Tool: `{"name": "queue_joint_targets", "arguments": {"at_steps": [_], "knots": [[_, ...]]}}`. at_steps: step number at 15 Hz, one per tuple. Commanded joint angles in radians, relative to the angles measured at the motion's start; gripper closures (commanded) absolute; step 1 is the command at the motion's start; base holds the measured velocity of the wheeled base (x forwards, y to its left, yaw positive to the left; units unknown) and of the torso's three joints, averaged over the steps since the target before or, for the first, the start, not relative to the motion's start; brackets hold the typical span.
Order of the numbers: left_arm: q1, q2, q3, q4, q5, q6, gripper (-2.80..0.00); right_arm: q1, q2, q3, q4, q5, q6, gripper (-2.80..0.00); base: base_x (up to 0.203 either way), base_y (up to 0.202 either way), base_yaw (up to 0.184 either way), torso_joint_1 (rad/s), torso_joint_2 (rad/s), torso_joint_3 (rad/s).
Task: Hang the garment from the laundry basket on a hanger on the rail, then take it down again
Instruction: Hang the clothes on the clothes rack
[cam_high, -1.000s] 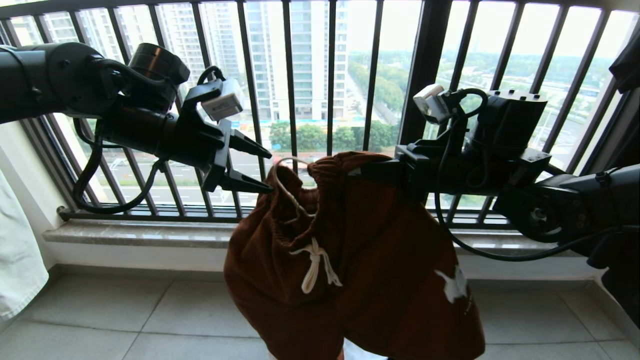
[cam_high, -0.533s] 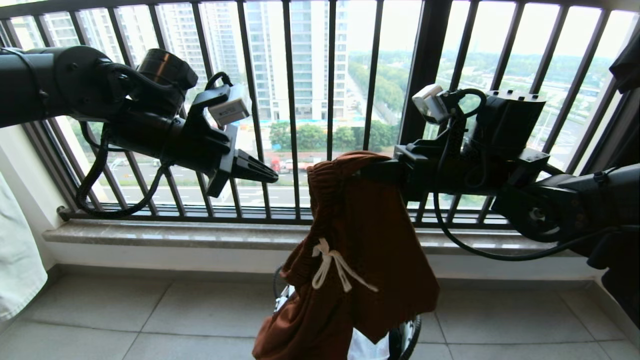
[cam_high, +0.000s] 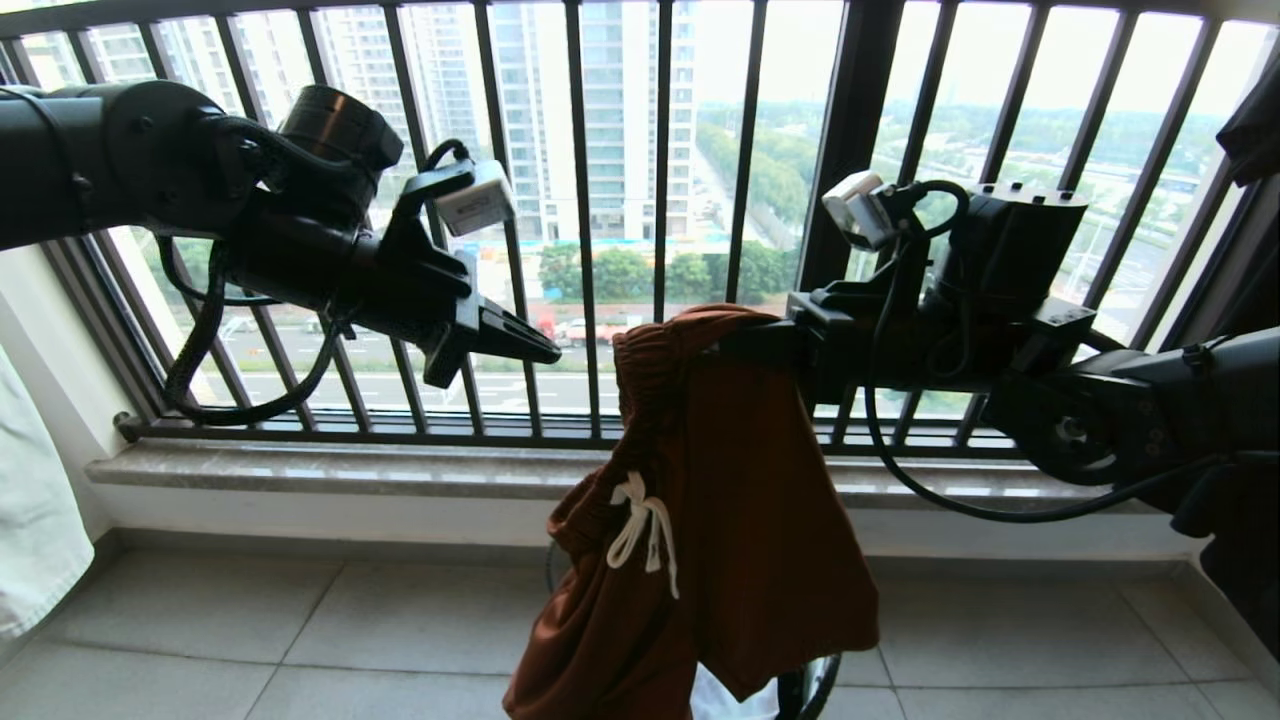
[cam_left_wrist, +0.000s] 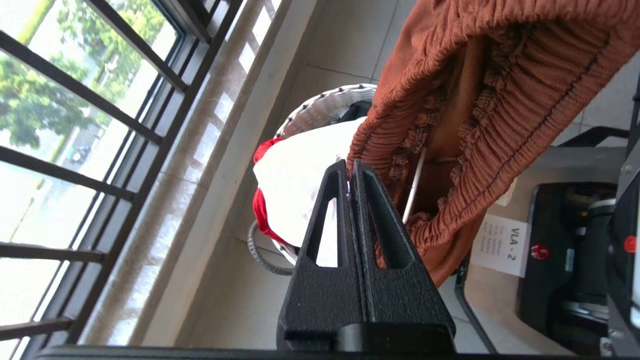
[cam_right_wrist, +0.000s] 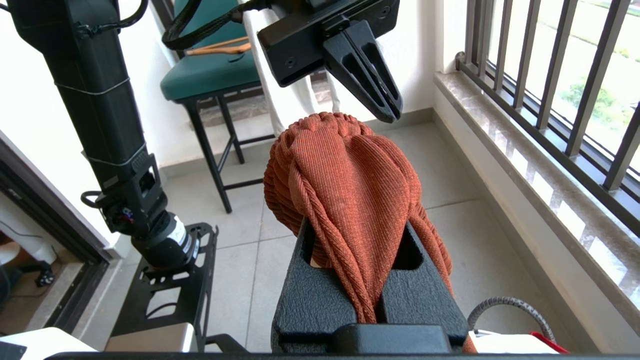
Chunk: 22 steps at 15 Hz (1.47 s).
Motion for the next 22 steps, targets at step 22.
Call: {"name": "queue_joint_targets", "arguments": {"at_steps": [22], "knots": [[-0.046,0.029,0.309,-0.170,0.019,-0.495,0.00,0.008,0.015,0.013,-0.004,0.005,-0.017,0.00,0.000,0.000,0.000,0.000,0.00,0.000]]}}
